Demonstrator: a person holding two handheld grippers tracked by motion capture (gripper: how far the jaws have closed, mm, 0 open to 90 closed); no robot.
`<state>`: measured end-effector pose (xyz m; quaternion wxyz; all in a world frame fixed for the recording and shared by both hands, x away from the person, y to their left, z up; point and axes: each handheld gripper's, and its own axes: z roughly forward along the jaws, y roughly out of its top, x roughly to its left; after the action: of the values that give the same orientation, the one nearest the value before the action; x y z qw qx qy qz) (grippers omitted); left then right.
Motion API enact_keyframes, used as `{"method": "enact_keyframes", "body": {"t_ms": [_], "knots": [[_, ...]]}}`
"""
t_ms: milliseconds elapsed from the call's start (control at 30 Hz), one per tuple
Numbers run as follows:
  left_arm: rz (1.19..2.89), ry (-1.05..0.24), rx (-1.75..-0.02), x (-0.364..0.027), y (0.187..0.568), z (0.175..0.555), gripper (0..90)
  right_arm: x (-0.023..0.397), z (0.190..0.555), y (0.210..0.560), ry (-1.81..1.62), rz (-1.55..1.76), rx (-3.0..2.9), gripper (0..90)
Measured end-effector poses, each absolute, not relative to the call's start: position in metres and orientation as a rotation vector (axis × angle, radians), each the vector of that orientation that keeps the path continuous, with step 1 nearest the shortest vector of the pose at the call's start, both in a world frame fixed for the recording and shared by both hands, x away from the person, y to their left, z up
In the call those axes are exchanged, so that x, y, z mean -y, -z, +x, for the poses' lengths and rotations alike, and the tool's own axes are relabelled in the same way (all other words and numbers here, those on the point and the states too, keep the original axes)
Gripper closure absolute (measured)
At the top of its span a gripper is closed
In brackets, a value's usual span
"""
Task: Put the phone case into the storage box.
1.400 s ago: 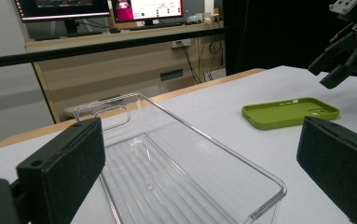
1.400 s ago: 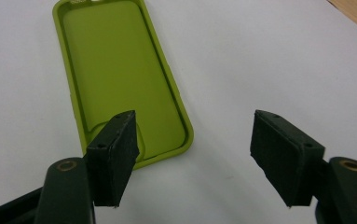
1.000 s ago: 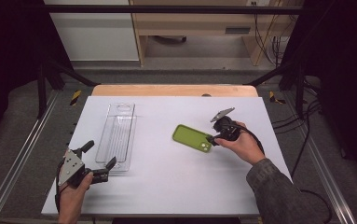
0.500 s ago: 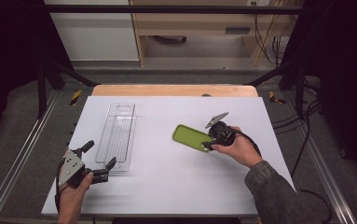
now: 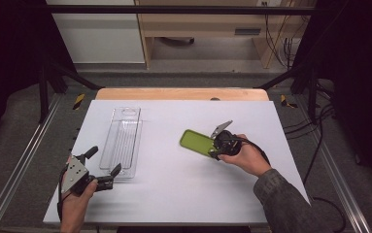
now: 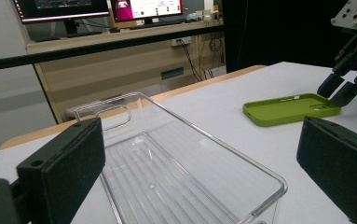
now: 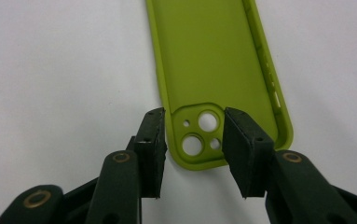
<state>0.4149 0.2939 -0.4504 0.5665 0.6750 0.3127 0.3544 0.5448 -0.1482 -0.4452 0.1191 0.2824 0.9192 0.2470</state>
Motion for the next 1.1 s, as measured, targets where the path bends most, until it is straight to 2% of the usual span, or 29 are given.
{"method": "enact_keyframes", "body": {"t_ms": [700,1100], "knots": [[1.592,-0.832,-0.733,-0.293,0.45,0.415,0.8,0.14,0.543,0.453,-0.67,0.755,-2.733,69.3],[1.597,-0.833,-0.732,-0.293,0.451,0.415,0.8,0.139,0.544,0.456,-0.639,0.729,-2.746,70.5]]}}
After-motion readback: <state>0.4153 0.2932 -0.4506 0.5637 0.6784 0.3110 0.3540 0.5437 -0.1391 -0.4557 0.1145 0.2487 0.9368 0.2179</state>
